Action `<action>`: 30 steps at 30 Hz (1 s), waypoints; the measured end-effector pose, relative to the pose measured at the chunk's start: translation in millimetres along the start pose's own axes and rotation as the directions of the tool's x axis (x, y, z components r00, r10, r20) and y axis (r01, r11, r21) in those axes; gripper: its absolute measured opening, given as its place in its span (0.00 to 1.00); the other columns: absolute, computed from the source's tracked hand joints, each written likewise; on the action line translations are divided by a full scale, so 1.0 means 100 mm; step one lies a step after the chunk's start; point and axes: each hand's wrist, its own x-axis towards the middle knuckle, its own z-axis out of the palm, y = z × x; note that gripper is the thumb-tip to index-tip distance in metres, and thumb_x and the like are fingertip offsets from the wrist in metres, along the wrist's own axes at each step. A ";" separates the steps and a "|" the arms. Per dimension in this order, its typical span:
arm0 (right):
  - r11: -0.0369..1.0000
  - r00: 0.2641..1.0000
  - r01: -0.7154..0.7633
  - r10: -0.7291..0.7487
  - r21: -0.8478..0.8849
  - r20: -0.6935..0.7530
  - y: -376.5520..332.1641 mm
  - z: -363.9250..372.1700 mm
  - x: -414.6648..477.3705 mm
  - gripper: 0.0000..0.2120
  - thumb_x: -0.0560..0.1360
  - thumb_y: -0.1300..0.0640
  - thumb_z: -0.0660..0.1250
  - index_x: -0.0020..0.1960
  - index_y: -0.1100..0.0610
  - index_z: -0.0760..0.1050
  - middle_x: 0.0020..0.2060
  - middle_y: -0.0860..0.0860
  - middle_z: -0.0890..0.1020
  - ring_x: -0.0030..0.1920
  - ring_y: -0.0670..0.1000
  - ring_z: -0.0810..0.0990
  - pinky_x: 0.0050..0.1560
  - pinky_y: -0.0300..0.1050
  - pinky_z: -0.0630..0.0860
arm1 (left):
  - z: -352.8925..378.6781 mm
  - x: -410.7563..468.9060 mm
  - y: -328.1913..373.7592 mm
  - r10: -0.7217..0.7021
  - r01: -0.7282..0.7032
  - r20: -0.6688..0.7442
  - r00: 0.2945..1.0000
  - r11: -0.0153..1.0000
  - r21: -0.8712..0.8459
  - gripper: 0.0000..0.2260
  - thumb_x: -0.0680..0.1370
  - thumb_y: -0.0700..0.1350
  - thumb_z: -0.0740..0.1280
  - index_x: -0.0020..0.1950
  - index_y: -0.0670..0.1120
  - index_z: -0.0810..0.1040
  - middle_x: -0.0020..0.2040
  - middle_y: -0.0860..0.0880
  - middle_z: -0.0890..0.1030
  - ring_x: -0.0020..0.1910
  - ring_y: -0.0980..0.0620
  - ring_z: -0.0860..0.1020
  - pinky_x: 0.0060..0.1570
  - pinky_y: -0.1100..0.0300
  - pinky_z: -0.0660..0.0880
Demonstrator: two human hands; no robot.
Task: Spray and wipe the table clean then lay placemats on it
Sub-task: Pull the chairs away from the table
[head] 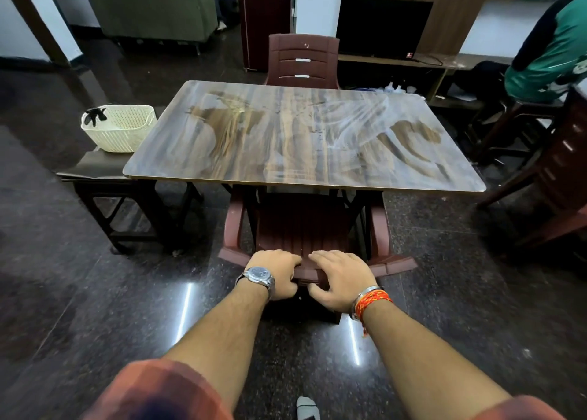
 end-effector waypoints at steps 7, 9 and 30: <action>0.976 0.964 0.012 0.047 0.219 -0.263 -0.03 -0.04 0.28 0.31 0.77 0.39 0.52 0.73 0.57 0.67 0.71 0.52 0.70 0.71 0.50 0.68 0.68 0.48 0.68 | -0.07 -0.10 -0.32 -0.007 -0.009 -0.081 0.997 0.982 -0.189 0.41 0.71 0.73 0.64 0.79 0.55 0.62 0.75 0.54 0.70 0.73 0.53 0.70 0.70 0.57 0.68; 0.974 0.957 0.005 0.061 0.227 -0.283 -0.11 -0.07 0.46 0.32 0.77 0.39 0.52 0.74 0.57 0.64 0.73 0.52 0.67 0.72 0.51 0.65 0.70 0.47 0.66 | -0.11 -0.12 -0.44 -0.052 0.021 -0.131 0.990 0.974 -0.225 0.40 0.73 0.72 0.62 0.80 0.53 0.61 0.76 0.53 0.69 0.74 0.53 0.69 0.71 0.57 0.66; 0.982 0.972 0.137 -0.109 0.128 -0.208 -1.82 0.14 2.41 0.33 0.79 0.45 0.57 0.77 0.59 0.53 0.77 0.55 0.57 0.77 0.52 0.54 0.75 0.51 0.54 | -0.35 -0.40 -2.67 -0.487 0.399 -0.366 0.793 0.869 -0.292 0.35 0.81 0.62 0.57 0.83 0.48 0.50 0.82 0.51 0.53 0.80 0.50 0.56 0.78 0.49 0.55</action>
